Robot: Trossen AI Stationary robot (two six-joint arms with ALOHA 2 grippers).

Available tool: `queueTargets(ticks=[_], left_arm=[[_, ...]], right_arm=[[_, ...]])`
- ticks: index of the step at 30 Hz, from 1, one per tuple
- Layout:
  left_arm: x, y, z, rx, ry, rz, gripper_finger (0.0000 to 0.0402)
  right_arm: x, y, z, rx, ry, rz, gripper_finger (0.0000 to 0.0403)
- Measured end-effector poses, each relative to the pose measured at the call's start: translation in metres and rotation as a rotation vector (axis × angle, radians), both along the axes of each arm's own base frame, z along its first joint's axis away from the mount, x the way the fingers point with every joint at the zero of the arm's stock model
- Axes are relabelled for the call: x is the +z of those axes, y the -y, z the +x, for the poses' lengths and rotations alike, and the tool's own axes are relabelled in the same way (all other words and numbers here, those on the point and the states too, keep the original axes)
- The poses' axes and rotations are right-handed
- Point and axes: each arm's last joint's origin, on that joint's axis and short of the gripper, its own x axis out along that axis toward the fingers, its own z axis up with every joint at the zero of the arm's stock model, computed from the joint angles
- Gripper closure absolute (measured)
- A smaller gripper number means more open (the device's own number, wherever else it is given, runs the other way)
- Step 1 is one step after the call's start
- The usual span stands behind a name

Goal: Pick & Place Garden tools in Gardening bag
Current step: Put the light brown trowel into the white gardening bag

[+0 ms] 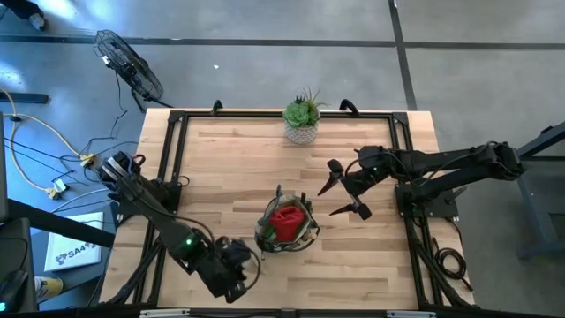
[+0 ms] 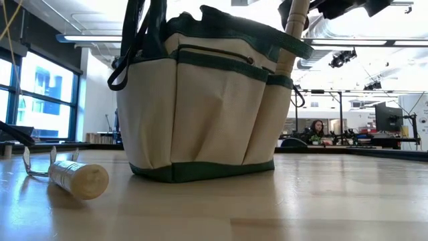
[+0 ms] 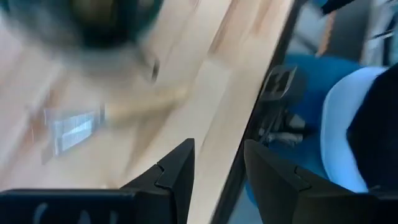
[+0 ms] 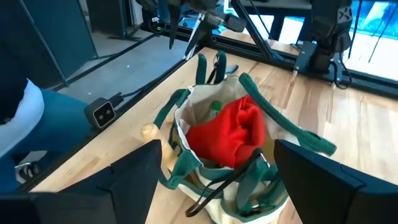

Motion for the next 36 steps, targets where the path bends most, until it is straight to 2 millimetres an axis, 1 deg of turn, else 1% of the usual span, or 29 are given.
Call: queueTargets(ticks=[4,7,11,16,18,20,23,31,36], left_arm=[[-0.017,0.011,-0.009,0.038,-0.192,-0.085,0.0265],[-0.032,0.018,-0.012,0.056,-0.308,-0.096,0.0265],[-0.048,0.022,-0.012,0.028,-0.371,-0.049,0.0265],[-0.07,0.022,-0.017,0.001,-0.566,0.022,0.0265],[-0.075,0.019,-0.021,0.029,-0.651,0.041,0.0265],[-0.077,0.016,-0.025,0.089,-0.695,0.07,0.0265],[-0.078,0.014,-0.025,0.111,-0.679,0.115,0.0265],[-0.078,0.014,-0.019,-0.107,-0.527,0.248,0.0265],[-0.078,0.014,-0.019,-0.157,-0.509,0.286,0.0265]], right_arm=[[-0.001,0.0,-0.001,-0.007,-0.027,0.02,0.0099],[-0.002,0.0,-0.001,-0.011,-0.043,0.031,0.0099],[-0.003,0.0,-0.001,-0.011,-0.046,0.032,0.0099],[-0.003,-0.001,-0.001,0.011,-0.047,0.042,0.0099],[-0.002,-0.001,-0.002,0.019,-0.048,0.046,0.01],[-0.002,-0.001,-0.002,0.019,-0.048,0.046,0.0101],[-0.003,-0.001,-0.001,0.018,-0.05,0.045,0.0101],[-0.008,-0.001,0.003,0.017,-0.076,0.047,0.0101],[-0.014,-0.001,0.008,0.014,-0.105,0.051,0.0101]])
